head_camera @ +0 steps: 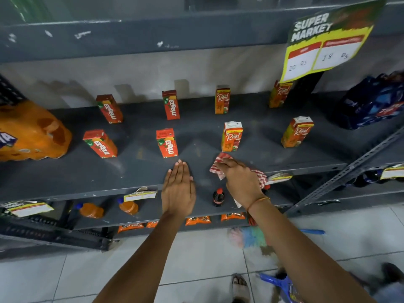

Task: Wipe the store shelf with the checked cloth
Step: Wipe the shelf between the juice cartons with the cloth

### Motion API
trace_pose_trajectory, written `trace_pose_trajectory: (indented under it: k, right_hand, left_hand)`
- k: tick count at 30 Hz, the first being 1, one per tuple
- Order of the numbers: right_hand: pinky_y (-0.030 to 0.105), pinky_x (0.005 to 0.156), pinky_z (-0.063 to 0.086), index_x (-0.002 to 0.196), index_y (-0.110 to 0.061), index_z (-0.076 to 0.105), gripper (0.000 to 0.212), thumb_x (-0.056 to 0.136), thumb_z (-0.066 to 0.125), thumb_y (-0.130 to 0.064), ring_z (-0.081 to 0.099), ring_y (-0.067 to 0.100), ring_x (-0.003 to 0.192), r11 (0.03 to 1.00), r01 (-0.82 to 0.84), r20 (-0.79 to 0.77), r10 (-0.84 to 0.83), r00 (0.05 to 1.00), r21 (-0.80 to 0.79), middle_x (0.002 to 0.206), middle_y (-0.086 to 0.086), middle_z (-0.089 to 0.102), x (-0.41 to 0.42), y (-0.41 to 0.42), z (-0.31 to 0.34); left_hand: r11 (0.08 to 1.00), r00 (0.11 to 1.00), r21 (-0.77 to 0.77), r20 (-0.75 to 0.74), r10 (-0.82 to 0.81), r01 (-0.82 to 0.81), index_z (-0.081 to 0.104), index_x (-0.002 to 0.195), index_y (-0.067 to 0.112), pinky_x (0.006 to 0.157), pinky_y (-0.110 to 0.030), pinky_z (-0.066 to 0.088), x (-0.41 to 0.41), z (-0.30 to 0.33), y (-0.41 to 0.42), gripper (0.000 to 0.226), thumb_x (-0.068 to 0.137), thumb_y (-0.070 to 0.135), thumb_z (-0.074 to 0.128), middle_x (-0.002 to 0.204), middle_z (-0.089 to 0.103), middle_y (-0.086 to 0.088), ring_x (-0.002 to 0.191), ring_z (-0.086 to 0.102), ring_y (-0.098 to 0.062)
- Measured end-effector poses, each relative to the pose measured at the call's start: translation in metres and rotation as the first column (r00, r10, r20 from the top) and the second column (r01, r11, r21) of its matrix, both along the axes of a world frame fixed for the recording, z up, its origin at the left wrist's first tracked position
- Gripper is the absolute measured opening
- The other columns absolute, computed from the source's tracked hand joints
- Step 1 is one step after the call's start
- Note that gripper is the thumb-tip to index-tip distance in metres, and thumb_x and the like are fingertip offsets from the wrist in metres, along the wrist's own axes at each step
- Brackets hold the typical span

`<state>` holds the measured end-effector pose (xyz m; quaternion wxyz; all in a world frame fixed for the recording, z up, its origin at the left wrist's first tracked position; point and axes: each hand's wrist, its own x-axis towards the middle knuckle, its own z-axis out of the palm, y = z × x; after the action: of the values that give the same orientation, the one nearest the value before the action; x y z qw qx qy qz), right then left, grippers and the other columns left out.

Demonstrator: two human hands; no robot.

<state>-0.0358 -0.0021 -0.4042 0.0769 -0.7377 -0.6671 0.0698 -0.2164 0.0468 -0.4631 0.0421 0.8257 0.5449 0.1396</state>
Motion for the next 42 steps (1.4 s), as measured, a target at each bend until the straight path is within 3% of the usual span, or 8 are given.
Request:
trace_pose_trajectory:
  k: [9,15,17,20,23,31,37,42]
  right_hand:
    - [0.046,0.081,0.056,0.131,-0.026,0.055,0.046,0.089,0.05,-0.008,0.062,0.036,0.111,0.995,0.083,0.089,-0.079,0.993,-0.05,0.134,0.003,0.058,0.081,-0.024,0.011]
    - [0.045,0.08,0.055,0.124,-0.024,0.059,0.04,0.089,0.049,-0.007,0.065,0.037,0.103,0.98,0.188,0.15,-0.176,0.973,-0.07,0.116,0.007,0.066,0.127,-0.037,0.022]
    - [0.045,0.08,0.055,0.124,-0.025,0.059,0.041,0.088,0.051,-0.007,0.065,0.037,0.103,0.979,0.199,0.125,-0.195,0.973,-0.028,0.119,0.007,0.066,0.132,-0.034,0.025]
    - [0.043,0.089,0.056,0.129,-0.029,0.057,0.057,0.082,0.05,0.002,0.061,0.033,0.115,0.997,0.043,0.015,-0.044,0.999,0.057,0.139,0.0,0.056,0.113,-0.029,0.019]
    - [0.043,0.089,0.055,0.131,-0.026,0.058,0.059,0.08,0.052,0.003,0.055,0.031,0.124,0.996,-0.075,0.036,0.074,0.997,0.046,0.144,-0.002,0.053,0.093,-0.026,0.001]
    - [0.041,0.084,0.055,0.135,-0.025,0.053,0.055,0.085,0.052,-0.003,0.054,0.03,0.124,0.998,0.056,0.087,-0.059,0.994,0.035,0.142,-0.002,0.054,0.129,-0.038,0.002]
    - [0.041,0.071,0.056,0.123,-0.025,0.057,0.038,0.089,0.05,-0.009,0.063,0.031,0.105,0.967,0.253,0.209,-0.245,0.947,-0.012,0.125,0.003,0.061,0.173,-0.065,0.017]
    - [0.039,0.08,0.05,0.115,-0.024,0.063,0.032,0.09,0.049,-0.011,0.064,0.031,0.107,0.928,0.357,0.361,-0.298,0.884,-0.11,0.113,0.005,0.067,0.203,-0.091,0.039]
  left_hand:
    - [1.0,1.0,-0.002,0.011,-0.011,0.011,0.042,0.14,0.001,0.117,-0.04,0.025,0.079,0.002,-0.016,0.054,0.097,0.027,0.022,0.146,0.044,-0.015,0.138,0.039,-0.025]
    - [0.999,1.0,0.02,0.011,0.025,-0.025,0.046,0.137,0.001,0.114,-0.04,0.03,0.092,0.001,-0.018,0.053,0.097,0.028,0.024,0.143,0.049,-0.015,0.134,0.044,-0.026]
    - [0.999,1.0,0.031,0.005,0.024,-0.024,0.046,0.137,0.001,0.114,-0.04,0.032,0.091,-0.001,-0.017,0.053,0.098,0.028,0.024,0.143,0.048,-0.014,0.134,0.044,-0.025]
    - [0.999,0.999,0.042,0.023,0.032,-0.033,0.047,0.137,0.002,0.113,-0.039,0.032,0.09,-0.005,-0.017,0.052,0.097,0.028,0.026,0.143,0.049,-0.014,0.134,0.044,-0.025]
    - [0.998,0.999,0.051,0.024,0.043,-0.044,0.048,0.136,0.002,0.113,-0.039,0.033,0.092,-0.006,-0.017,0.052,0.096,0.028,0.028,0.143,0.049,-0.014,0.134,0.045,-0.024]
    - [0.998,0.999,0.037,-0.018,0.049,-0.048,0.044,0.14,0.003,0.116,-0.036,0.025,0.093,-0.004,-0.017,0.053,0.097,0.029,0.025,0.146,0.045,-0.012,0.137,0.04,-0.024]
    - [0.998,0.998,0.028,-0.04,0.053,-0.052,0.044,0.139,0.003,0.115,-0.035,0.023,0.093,-0.003,-0.018,0.051,0.098,0.028,0.027,0.146,0.045,-0.012,0.137,0.04,-0.024]
    - [0.998,0.997,0.021,-0.039,0.067,-0.066,0.045,0.139,0.003,0.115,-0.036,0.024,0.093,-0.003,-0.018,0.052,0.097,0.029,0.027,0.145,0.046,-0.012,0.136,0.041,-0.023]
